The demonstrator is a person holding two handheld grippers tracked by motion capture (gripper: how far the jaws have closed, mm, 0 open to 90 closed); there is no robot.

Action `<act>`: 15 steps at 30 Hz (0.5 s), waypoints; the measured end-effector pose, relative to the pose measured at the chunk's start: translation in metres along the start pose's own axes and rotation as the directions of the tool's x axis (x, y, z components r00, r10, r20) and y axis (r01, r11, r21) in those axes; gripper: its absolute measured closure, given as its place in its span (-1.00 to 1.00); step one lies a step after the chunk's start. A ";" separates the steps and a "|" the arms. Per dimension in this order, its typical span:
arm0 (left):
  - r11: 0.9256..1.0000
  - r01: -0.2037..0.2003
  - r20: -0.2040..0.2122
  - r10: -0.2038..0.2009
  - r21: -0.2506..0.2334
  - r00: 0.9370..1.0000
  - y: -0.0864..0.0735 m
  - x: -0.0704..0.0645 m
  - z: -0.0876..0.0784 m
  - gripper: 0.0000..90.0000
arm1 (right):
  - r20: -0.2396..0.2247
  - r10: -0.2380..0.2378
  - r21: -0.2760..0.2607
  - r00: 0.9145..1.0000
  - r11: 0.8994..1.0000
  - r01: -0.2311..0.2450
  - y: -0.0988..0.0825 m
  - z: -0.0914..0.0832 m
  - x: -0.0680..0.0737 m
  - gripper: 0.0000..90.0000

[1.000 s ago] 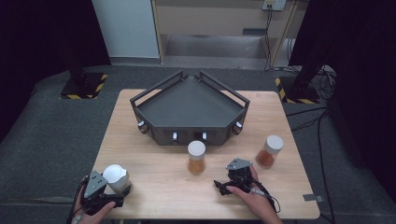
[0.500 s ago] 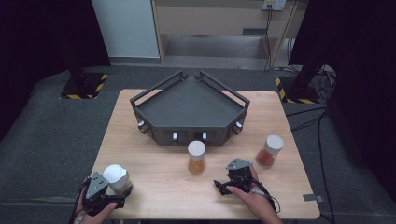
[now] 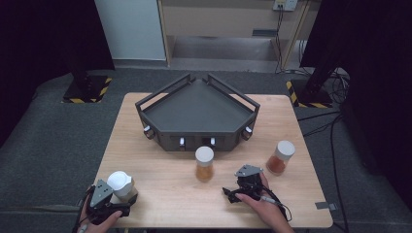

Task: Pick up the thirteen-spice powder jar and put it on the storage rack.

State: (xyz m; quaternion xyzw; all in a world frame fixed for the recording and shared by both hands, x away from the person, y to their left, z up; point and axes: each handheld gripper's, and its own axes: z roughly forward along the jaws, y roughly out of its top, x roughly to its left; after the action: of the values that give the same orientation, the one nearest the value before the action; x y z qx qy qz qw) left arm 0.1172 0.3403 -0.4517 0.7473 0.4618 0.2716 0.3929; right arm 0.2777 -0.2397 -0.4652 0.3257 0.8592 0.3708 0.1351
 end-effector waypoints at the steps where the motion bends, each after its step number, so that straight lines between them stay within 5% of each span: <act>1: 1.000 0.000 0.001 0.000 0.001 1.000 0.000 0.000 0.001 -0.94 | 0.000 0.000 0.000 1.000 1.000 0.000 0.000 0.000 0.000 -0.99; 15: 1.000 -0.013 0.007 0.013 0.001 1.000 -0.005 0.001 0.008 -0.68 | 0.000 0.000 0.000 1.000 1.000 0.000 0.000 0.000 0.000 -0.99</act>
State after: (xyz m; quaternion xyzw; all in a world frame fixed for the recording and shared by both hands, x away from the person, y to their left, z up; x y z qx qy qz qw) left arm 0.1212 0.3404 -0.4599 0.7514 0.4559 0.2712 0.3923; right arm 0.2777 -0.2397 -0.4652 0.3257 0.8592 0.3708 0.1350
